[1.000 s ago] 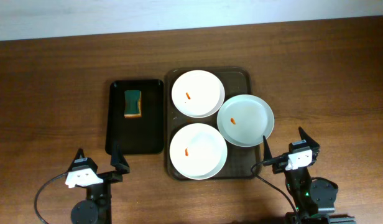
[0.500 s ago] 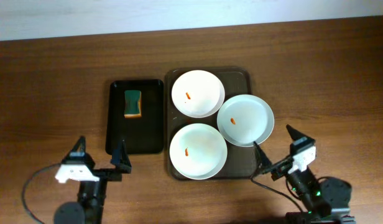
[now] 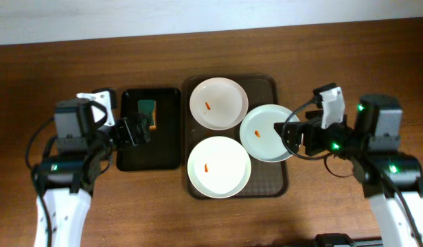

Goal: Clean dirty plates on tray and stack at the side

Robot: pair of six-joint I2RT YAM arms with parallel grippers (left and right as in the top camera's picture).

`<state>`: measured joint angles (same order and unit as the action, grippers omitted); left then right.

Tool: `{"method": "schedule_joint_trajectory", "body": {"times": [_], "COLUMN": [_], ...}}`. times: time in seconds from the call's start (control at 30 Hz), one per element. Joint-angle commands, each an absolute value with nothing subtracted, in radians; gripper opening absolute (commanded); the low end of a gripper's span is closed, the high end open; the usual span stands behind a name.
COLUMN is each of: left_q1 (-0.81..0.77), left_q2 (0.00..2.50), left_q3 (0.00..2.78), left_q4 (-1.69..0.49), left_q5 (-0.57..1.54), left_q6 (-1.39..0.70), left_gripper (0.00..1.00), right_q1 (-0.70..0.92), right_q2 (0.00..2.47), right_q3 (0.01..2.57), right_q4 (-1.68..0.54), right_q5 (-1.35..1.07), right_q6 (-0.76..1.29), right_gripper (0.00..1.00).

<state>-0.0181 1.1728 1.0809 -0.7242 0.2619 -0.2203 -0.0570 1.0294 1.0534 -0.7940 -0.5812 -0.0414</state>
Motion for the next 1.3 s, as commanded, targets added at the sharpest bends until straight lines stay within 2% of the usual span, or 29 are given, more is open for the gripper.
{"method": "schedule_joint_trajectory", "body": {"times": [0.0,0.07,0.1,0.13,0.2,0.27,0.33,0.37,0.4,0.57,0.63,0.7,0.8,0.87,0.9,0.93,0.97,1.03,1.07,1.13,1.2,1.27], "left_q1": [-0.076,-0.127,-0.141,-0.149,-0.149,-0.148,-0.148,-0.148,-0.150,-0.154,-0.156,-0.156,-0.156,-0.157,-0.157,-0.157,-0.157,-0.157,-0.158,-0.167,-0.175,-0.175], "left_q2": [1.313,1.431,1.489,1.547,1.629,1.717,1.806,1.864,1.892,2.020,2.048,2.028,1.966,1.934,1.927,1.925,1.932,1.954,1.980,2.038,2.086,2.101], "left_q3": [1.108,1.175,1.219,1.253,1.259,1.259,1.259,1.259,1.259,1.259,1.259,1.274,1.386,1.459,1.468,1.468,1.462,1.446,1.441,1.438,1.438,1.438], "left_q4": [-0.730,-0.735,-0.732,-0.727,-0.685,-0.618,-0.533,-0.481,-0.461,-0.434,-0.455,-0.490,-0.715,-0.807,-0.815,-0.815,-0.813,-0.801,-0.787,-0.755,-0.741,-0.739], "left_q5": [0.274,0.162,0.068,-0.026,-0.073,-0.075,-0.076,-0.075,-0.076,-0.136,-0.120,-0.057,-0.013,-0.069,-0.076,-0.076,-0.077,-0.076,-0.075,-0.075,-0.075,-0.068], "left_q6": [-0.222,-0.222,-0.222,-0.222,-0.223,-0.223,-0.222,-0.222,-0.222,-0.222,-0.222,-0.222,-0.223,-0.222,-0.222,-0.222,-0.222,-0.222,-0.222,-0.222,-0.222,-0.221], "left_gripper": [0.99,0.99,0.90,0.74,0.67,0.79,0.73,0.61,0.54,0.26,0.00,0.00,0.00,0.12,0.21,0.39,0.49,0.57,0.57,0.53,0.36,0.00], "right_q1": [-0.046,-0.044,-0.044,-0.044,-0.033,-0.010,0.025,0.060,0.081,0.125,0.125,0.125,0.125,0.125,0.125,0.125,0.125,0.125,0.125,0.125,0.125,0.125], "right_q2": [1.178,1.279,1.301,1.314,1.315,1.315,1.315,1.315,1.315,1.315,1.315,1.315,1.315,1.316,1.316,1.316,1.316,1.316,1.316,1.316,1.316,1.316], "right_q3": [1.091,1.161,1.181,1.194,1.195,1.195,1.195,1.195,1.195,1.194,1.194,1.194,1.194,1.194,1.194,1.194,1.194,1.194,1.194,1.194,1.194,1.194], "right_q4": [-0.863,-0.970,-0.982,-0.974,-0.945,-0.926,-0.902,-0.881,-0.861,-0.790,-0.796,-0.796,-0.795,-0.795,-0.795,-0.796,-0.796,-0.796,-0.795,-0.796,-0.796,-0.796], "right_q5": [-0.556,-0.451,-0.451,-0.453,-0.459,-0.459,-0.459,-0.459,-0.459,-0.458,-0.459,-0.459,-0.458,-0.458,-0.458,-0.458,-0.458,-0.458,-0.458,-0.458,-0.459,-0.459], "right_q6": [-0.010,-0.029,-0.028,-0.023,-0.016,-0.013,-0.013,-0.014,-0.014,-0.001,-0.001,-0.002,-0.002,-0.002,-0.002,-0.002,-0.002,-0.002,-0.002,-0.002,-0.001,0.001], "right_gripper": [0.95,0.93,0.89,0.85,0.77,0.70,0.69,0.69,0.69,0.69,0.69,0.69,0.69,0.69,0.69,0.69,0.69,0.69,0.69,0.69,0.69,0.69]}}
